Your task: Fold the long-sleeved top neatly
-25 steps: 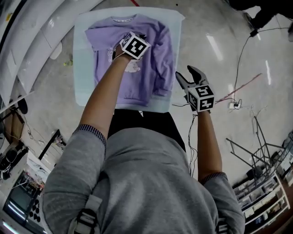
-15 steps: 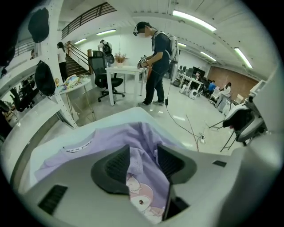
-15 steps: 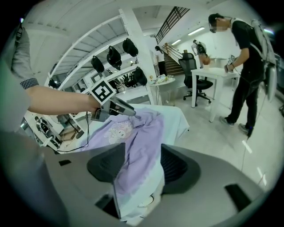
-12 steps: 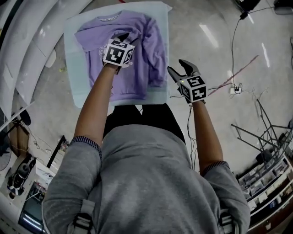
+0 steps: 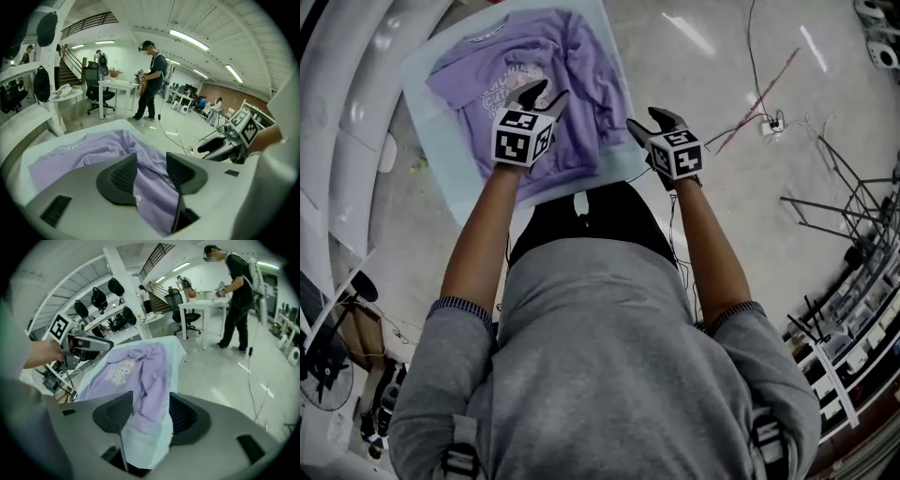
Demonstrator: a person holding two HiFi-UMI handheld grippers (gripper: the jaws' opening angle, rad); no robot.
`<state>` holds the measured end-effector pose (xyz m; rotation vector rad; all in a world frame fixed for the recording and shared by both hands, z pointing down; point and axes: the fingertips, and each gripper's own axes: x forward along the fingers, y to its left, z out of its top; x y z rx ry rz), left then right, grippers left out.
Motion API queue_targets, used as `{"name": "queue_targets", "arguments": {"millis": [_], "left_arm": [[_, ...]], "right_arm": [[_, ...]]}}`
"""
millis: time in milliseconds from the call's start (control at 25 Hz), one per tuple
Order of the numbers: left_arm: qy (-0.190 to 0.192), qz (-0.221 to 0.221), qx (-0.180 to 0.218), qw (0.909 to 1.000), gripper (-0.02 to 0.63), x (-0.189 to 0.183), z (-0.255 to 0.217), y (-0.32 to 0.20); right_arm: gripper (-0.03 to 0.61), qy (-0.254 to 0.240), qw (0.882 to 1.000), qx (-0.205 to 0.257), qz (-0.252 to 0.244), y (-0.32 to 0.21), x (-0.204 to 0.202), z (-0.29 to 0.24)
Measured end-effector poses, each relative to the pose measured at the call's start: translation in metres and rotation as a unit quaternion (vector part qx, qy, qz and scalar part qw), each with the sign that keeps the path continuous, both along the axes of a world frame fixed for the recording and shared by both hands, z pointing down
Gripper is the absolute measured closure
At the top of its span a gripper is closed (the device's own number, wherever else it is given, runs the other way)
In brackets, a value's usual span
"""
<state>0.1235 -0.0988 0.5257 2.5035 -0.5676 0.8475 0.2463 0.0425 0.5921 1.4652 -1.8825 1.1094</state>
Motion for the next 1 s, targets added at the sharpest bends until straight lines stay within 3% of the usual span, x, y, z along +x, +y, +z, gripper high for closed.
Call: {"name": "queue_targets", "arguments": {"millis": [400,800,960,1000], "left_arm": [[0.015,0.049,-0.028,0.9983,0.396,-0.006,0.023,0.062],[0.024,0.060,-0.025,0.9976,0.397,-0.010,0.027,0.072],[0.022,0.064,-0.021,0.9975,0.397,-0.016,0.025,0.073],[0.022,0.063,-0.020,0.9976,0.397,-0.018,0.025,0.072]], "right_arm": [[0.342,-0.006,0.988,-0.057,0.146,0.046,-0.029,0.077],[0.336,0.066,0.976,-0.072,0.194,0.049,-0.042,0.113],[0.407,0.098,0.976,-0.065,0.184,0.047,-0.048,0.112],[0.478,0.095,0.977,-0.068,0.180,0.047,-0.052,0.112]]}}
